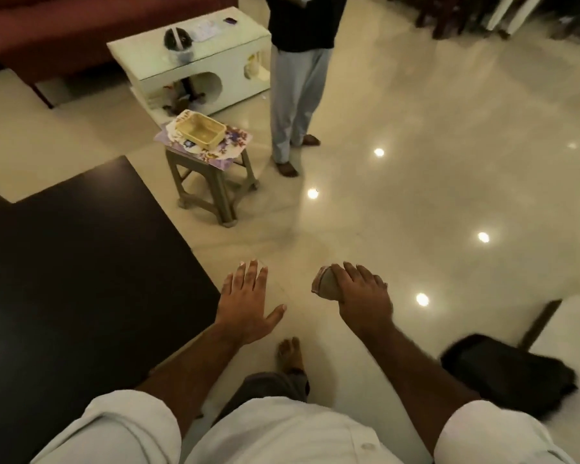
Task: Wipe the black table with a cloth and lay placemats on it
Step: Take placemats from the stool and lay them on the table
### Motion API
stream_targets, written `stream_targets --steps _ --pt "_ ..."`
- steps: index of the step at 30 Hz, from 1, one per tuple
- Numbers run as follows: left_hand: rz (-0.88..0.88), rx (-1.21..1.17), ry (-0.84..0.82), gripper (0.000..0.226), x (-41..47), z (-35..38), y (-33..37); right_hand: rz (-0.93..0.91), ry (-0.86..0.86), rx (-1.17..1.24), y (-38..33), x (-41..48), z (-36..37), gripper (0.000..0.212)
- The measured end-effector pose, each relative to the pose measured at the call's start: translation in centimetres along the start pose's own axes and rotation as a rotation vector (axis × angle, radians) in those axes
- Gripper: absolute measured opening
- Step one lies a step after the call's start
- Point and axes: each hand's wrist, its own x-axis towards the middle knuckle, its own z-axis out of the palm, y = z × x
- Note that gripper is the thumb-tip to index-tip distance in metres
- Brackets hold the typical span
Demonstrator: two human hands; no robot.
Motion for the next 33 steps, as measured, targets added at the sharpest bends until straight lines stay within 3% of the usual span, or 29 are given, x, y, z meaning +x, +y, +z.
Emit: stream_targets --steps 18,29,33 --pt "-0.473 -0.187 -0.016 0.111 30.7 -10.5 -11.3 -0.453 -0.103 -0.149 -7.0 47.1 -8.6 0.064" --pt "-0.668 -0.325 0.008 0.105 45.6 -13.7 -24.4 -0.682 -0.170 -0.250 -20.0 70.7 -9.0 0.064" --pt "-0.678 -0.377 -0.052 0.109 50.1 -14.8 -30.5 -0.619 -0.244 -0.194 -25.9 77.0 -8.9 0.071"
